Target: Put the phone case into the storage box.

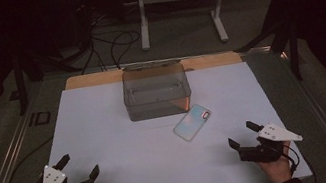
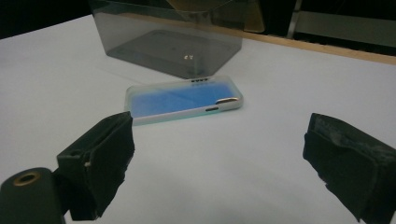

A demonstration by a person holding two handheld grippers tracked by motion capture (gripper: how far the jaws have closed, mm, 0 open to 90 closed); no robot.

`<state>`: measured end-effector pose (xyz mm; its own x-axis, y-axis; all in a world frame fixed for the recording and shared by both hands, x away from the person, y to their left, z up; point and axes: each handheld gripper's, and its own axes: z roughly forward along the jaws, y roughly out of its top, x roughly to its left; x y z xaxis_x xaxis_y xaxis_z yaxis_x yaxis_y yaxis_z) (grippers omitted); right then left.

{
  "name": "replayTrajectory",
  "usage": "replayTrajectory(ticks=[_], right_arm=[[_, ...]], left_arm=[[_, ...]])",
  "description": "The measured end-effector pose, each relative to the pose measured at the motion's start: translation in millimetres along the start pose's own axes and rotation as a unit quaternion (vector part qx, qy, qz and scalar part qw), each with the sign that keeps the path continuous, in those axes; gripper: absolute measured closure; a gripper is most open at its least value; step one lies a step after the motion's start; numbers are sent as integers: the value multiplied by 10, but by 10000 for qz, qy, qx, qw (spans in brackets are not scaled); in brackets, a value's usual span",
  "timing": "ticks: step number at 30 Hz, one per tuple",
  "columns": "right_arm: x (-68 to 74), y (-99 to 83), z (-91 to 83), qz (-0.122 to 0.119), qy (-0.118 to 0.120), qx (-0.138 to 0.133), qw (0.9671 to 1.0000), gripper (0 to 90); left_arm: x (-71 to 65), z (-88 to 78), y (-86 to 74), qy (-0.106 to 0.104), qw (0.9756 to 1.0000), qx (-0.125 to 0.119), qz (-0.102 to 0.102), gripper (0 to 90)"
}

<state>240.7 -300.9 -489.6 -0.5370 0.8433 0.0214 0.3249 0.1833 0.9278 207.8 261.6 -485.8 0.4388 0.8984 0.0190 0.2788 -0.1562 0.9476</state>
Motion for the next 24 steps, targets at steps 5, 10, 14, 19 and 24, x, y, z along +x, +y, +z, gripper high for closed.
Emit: replayTrajectory(ticks=[5, 10, 14, 19, 24], right_arm=[[-6, -1, 4, 16, 4, 5, 10000, 87], [-1, -4, 16, -1, 6, 43, 10000, 87], [0, -3, 19, -2, 11, 46, 10000, 87], [5, -3, 24, 5, 9, 58, 10000, 87], [9, -9, 36, -11, -17, 99, 9999, 87]], left_arm=[[4, 6, -5, 74, 10000, 20, -17, 6], [5, 20, -16, 100, 9999, 60, 3, 6], [6, 34, -24, 100, 9999, 97, 12, 6], [-9, 51, -19, 81, 9999, 122, -8, 6], [-61, 78, 50, 50, 9998, 138, 110, 3]])
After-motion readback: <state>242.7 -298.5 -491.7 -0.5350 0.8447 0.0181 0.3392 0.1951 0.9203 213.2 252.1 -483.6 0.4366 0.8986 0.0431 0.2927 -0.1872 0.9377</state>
